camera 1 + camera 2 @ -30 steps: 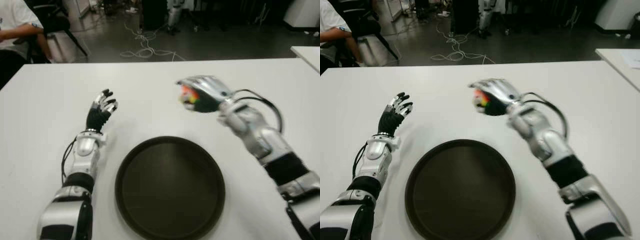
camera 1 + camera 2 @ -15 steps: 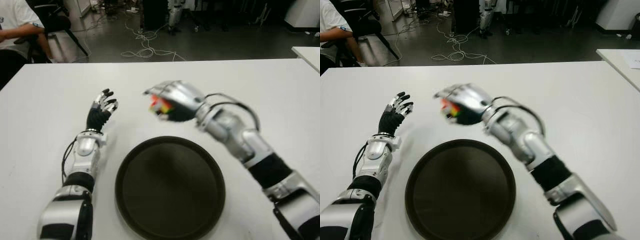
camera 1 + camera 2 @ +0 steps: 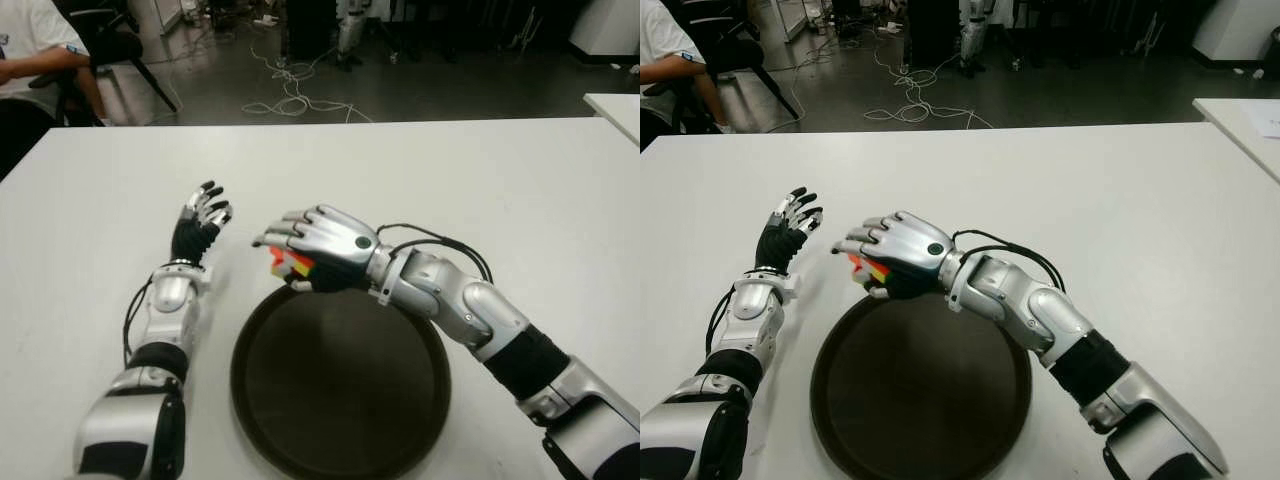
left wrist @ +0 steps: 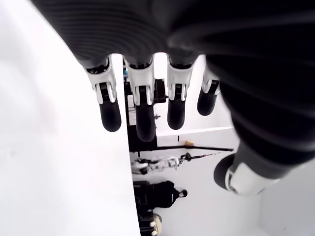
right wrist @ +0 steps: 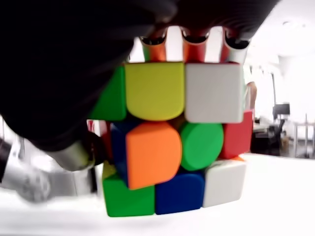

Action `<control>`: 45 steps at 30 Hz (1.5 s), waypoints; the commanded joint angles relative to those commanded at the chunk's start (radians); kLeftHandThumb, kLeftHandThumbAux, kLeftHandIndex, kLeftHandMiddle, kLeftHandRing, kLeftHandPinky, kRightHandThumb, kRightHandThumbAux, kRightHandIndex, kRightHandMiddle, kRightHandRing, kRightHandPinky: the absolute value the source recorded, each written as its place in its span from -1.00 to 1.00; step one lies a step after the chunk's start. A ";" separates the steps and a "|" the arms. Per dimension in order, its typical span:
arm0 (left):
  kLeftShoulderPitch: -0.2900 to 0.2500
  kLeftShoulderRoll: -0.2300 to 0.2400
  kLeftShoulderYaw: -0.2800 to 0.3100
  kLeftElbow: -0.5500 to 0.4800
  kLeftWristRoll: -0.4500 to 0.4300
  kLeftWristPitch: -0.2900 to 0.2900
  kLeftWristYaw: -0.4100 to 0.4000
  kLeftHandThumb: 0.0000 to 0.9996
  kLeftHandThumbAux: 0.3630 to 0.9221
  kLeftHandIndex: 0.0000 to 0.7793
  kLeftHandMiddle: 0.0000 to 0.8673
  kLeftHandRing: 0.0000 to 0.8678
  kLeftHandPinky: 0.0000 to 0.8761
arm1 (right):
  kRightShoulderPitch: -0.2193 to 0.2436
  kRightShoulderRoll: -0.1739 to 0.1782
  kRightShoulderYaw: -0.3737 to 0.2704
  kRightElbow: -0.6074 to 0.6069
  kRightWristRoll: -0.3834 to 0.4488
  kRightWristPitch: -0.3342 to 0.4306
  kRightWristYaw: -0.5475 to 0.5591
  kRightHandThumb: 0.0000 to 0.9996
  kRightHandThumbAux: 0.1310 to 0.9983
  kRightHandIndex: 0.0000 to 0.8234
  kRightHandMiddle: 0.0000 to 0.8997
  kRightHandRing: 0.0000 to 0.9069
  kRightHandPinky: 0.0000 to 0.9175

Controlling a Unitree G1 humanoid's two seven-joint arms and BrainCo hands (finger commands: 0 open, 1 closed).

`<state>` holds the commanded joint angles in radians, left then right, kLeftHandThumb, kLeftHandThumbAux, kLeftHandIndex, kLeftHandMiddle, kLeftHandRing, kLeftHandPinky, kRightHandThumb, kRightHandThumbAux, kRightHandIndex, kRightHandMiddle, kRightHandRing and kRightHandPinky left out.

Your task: Pick up the Rubik's Cube and put it in the plate

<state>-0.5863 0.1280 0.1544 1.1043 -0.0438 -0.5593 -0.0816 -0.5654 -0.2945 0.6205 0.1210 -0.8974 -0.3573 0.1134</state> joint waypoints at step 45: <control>0.014 -0.003 -0.006 -0.032 -0.001 0.000 -0.014 -0.32 -0.03 -0.79 -0.64 -0.62 -0.58 | 0.145 -0.035 -0.050 -0.013 0.072 -0.017 0.051 0.43 0.36 0.01 -0.59 -0.52 -0.25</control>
<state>-0.5724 0.1247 0.1487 1.0718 -0.0451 -0.5597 -0.0957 -0.4205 -0.3293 0.5704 0.1085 -0.8258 -0.3745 0.1640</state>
